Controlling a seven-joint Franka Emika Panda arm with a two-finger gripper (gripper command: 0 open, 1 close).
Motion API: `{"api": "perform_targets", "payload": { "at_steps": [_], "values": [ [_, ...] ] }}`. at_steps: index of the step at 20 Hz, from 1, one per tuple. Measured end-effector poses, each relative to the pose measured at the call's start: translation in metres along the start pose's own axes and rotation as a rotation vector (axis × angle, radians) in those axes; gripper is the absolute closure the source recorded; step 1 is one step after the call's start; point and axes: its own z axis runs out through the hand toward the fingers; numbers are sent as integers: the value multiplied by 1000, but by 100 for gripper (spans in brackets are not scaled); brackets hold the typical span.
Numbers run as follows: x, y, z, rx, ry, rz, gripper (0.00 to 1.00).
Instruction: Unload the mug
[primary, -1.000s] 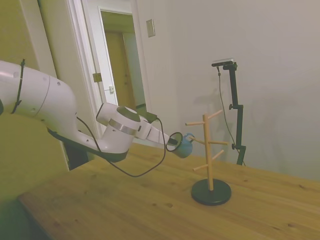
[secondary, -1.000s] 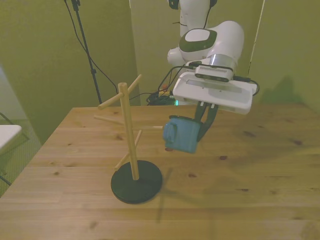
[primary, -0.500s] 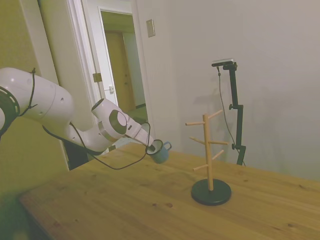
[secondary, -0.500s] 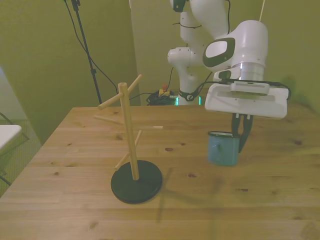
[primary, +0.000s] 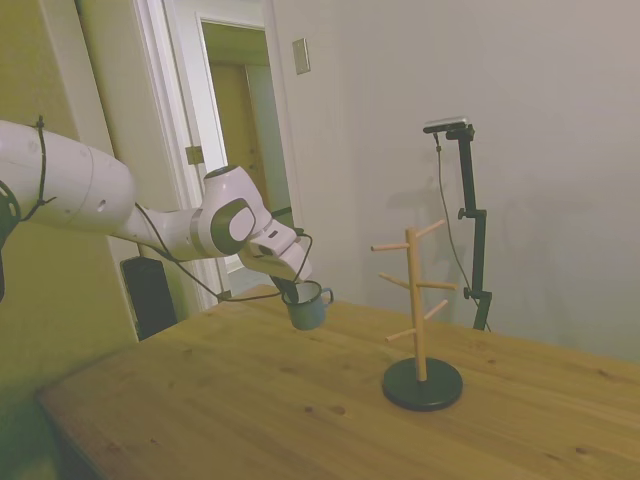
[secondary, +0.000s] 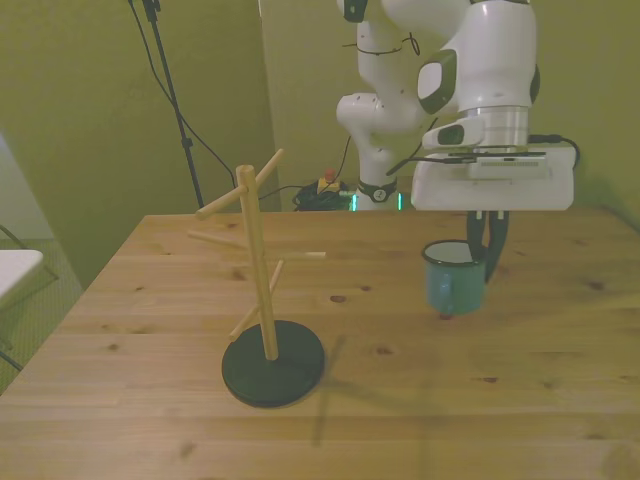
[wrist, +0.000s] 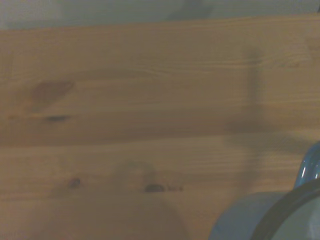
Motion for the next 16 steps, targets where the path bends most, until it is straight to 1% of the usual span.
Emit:
{"api": "perform_targets", "payload": {
  "at_steps": [3,8,13,16],
  "values": [
    [3,9,-7,-42,-56,-50,100],
    [-11,10,-14,-80,-93,-115,100],
    [-22,20,-8,-107,-176,-162,100],
    [-24,28,-1,-123,-197,-175,100]
  ]
}}
